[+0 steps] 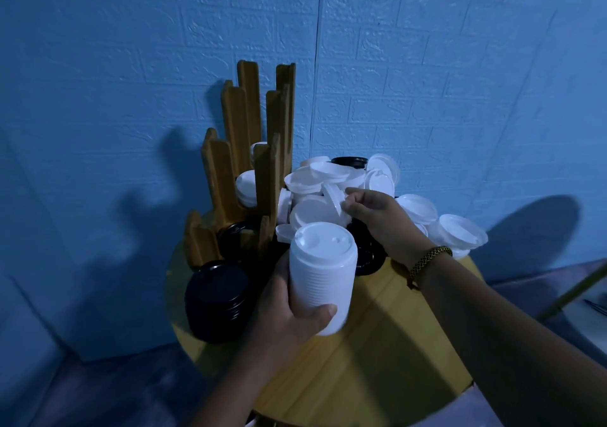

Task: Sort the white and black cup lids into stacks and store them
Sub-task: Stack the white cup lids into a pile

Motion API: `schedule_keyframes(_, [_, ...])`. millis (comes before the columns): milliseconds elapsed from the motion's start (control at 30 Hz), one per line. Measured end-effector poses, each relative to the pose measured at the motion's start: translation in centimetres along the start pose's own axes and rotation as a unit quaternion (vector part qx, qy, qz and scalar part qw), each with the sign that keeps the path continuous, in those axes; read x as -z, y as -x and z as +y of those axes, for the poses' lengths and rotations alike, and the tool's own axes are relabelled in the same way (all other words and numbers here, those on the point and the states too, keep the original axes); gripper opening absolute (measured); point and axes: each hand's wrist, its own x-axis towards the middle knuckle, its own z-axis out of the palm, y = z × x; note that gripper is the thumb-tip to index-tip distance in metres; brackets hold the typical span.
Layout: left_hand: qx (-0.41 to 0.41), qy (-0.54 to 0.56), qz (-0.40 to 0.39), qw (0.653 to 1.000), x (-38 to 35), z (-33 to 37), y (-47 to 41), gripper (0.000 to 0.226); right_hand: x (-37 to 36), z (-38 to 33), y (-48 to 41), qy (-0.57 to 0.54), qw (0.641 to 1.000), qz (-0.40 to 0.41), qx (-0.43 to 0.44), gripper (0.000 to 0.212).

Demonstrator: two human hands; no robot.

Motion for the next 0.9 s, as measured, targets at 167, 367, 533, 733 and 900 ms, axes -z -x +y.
schedule_keyframes(167, [-0.002,0.006,0.001,1.0,0.0,0.1,0.0,0.092,0.9,-1.4,2.4,-0.157,0.986,-0.044,0.018,0.02])
schedule_keyframes(367, [-0.01,0.003,0.003,1.0,0.0,0.2,0.0,0.089,2.0,-4.5,5.9,-0.097,0.991,-0.072,0.06,0.018])
schedule_keyframes(533, [0.007,0.026,0.001,1.0,-0.1,0.4,0.2,0.081,0.3,-6.2,7.8,0.17,0.973,-0.138,0.072,0.018])
schedule_keyframes(733, [0.017,0.026,-0.004,1.0,-0.2,0.7,0.3,0.088,-1.9,-6.6,8.5,0.264,0.96,-0.04,0.083,0.038])
schedule_keyframes(900, [-0.035,-0.02,0.004,0.999,-0.1,0.5,0.1,0.11,-4.0,-7.0,8.4,0.38,0.919,-0.008,0.105,0.071])
